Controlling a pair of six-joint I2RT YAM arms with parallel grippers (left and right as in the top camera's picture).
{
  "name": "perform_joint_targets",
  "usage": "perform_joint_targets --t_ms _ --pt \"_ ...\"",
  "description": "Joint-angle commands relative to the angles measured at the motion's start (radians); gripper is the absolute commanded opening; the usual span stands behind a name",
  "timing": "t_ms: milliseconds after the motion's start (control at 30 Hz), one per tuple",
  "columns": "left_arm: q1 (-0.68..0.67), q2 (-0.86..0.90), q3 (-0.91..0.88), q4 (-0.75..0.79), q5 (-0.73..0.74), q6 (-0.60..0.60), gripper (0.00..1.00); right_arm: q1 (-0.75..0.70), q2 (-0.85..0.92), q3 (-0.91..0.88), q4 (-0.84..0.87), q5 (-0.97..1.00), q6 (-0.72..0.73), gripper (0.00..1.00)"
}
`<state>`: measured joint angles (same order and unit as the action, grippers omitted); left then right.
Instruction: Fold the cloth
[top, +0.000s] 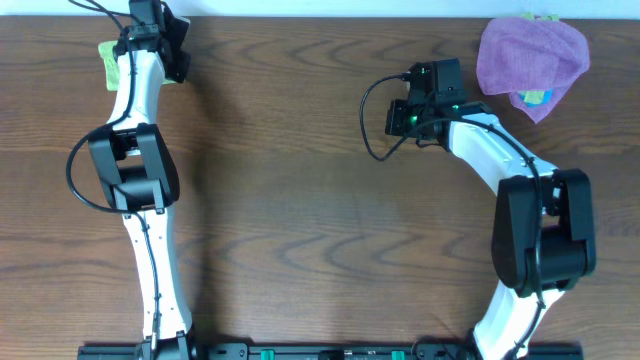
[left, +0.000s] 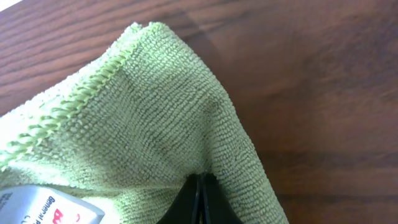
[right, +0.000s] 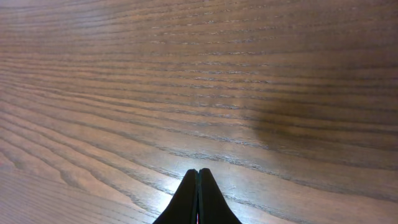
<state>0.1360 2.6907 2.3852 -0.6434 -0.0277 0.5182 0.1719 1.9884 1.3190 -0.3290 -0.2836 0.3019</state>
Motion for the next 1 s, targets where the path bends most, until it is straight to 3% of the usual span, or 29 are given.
perform_joint_targets --t_ms 0,333,967 --pt "0.032 0.095 -0.060 -0.084 -0.082 -0.001 0.06 -0.010 -0.021 0.016 0.005 0.004 -0.021 0.01" --pt "0.005 0.095 -0.060 -0.200 0.014 -0.177 0.05 -0.020 -0.021 0.016 0.031 0.012 -0.024 0.02" --pt "-0.072 -0.010 -0.060 -0.172 0.055 -0.258 0.06 -0.062 -0.021 0.016 0.033 0.018 -0.042 0.01"
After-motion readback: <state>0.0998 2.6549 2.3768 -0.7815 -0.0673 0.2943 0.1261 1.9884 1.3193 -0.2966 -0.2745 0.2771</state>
